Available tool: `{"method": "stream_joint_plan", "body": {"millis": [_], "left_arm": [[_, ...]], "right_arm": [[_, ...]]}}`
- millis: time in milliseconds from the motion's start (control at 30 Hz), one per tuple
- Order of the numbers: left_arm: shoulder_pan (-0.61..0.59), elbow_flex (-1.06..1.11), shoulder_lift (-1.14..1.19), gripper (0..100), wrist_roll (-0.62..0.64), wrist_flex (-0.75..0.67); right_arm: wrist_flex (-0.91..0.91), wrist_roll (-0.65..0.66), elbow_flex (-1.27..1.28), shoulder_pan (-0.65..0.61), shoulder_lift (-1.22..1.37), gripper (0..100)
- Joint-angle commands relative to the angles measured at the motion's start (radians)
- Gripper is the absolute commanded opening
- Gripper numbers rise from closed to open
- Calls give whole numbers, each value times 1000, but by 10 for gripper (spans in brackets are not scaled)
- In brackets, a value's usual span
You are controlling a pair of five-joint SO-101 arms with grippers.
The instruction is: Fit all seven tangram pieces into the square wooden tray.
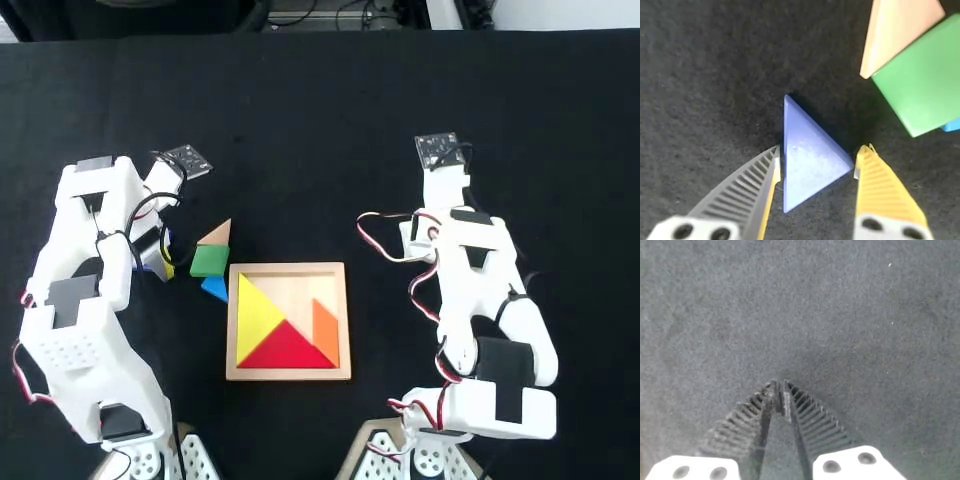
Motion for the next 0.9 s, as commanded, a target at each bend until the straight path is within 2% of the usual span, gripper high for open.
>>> {"method": "stream_joint_plan", "body": {"millis": [0,133,300,867], "left_arm": [[-2,-15,14,230,14,-34],[-1,-15,12,229,14,-31],[-1,-15,12,174,9,-29],[19,-15,12,170,14,-29]], "right_arm": [[-2,8,-38,-11,1,11],[-2,8,-38,-11,1,11],[-2,8,-38,-11,1,11],[-3,8,-38,-11,1,11]]}}
